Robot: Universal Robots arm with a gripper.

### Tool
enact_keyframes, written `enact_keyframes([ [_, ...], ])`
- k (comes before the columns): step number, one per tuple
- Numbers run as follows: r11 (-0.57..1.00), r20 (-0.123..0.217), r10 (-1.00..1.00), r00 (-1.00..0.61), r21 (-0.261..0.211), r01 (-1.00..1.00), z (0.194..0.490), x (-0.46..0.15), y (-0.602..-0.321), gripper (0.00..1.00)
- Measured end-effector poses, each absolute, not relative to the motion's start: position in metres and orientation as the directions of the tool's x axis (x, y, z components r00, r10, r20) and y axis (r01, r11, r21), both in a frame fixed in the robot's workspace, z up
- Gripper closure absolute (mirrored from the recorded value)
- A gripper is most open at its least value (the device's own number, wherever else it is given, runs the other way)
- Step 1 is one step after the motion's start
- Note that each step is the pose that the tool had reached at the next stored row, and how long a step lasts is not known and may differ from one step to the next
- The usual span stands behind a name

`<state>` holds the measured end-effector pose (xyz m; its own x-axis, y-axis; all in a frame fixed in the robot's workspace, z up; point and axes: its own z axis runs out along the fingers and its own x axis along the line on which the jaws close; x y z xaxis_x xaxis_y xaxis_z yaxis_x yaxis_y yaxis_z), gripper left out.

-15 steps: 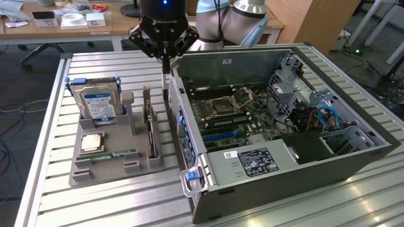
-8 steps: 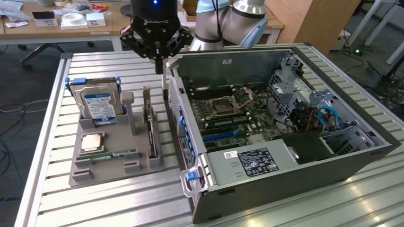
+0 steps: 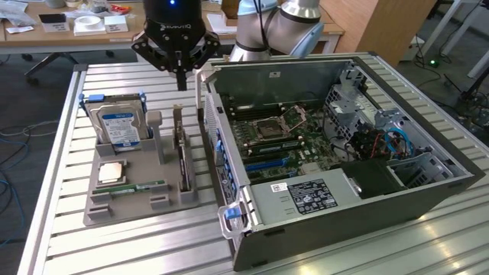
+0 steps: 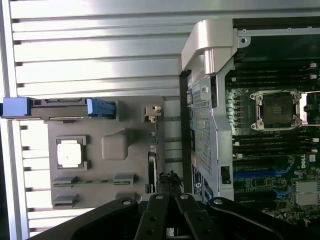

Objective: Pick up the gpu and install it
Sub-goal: 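Reach for the gpu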

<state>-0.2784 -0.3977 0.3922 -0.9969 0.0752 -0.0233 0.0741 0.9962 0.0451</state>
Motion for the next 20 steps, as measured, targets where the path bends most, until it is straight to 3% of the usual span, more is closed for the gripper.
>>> enact_keyframes([
  [20, 0.996, -0.023, 0.075, -0.997, 0.045, 0.074, 0.392, -0.292, -0.398, 0.89],
])
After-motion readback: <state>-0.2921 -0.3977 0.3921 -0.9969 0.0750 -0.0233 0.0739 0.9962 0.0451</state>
